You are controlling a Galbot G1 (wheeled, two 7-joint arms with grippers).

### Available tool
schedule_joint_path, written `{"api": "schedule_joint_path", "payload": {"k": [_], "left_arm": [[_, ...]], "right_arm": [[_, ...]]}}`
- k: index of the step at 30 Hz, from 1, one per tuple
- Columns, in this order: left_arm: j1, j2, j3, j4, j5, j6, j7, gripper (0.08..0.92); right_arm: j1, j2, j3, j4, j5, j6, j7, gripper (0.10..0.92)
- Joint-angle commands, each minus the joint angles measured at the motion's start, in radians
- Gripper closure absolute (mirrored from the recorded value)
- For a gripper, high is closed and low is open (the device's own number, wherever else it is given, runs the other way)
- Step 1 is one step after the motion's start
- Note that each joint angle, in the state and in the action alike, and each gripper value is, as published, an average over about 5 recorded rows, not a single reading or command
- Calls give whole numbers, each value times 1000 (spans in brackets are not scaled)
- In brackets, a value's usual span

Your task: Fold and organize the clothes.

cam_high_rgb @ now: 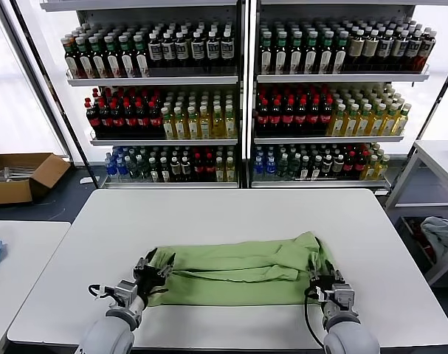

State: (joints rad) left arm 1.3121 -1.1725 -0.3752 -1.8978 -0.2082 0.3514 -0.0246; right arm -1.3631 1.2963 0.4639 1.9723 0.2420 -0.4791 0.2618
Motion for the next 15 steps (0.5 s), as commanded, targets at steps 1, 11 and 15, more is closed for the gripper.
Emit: {"api": "schedule_joint_path", "payload": {"k": [1,11,15], "left_arm": [[45,-15,-37,-79,57,22,-15,363],[87,-89,-74,-99,5,49,-63,179],[89,-120,-78,-89,-27,60,-73,177]], "right_arm": [[-28,-1,32,135,5,29,7,383],[-47,-5,42,267,31,29,19,205],[-57,-12,48,276,39,30,23,203]]}}
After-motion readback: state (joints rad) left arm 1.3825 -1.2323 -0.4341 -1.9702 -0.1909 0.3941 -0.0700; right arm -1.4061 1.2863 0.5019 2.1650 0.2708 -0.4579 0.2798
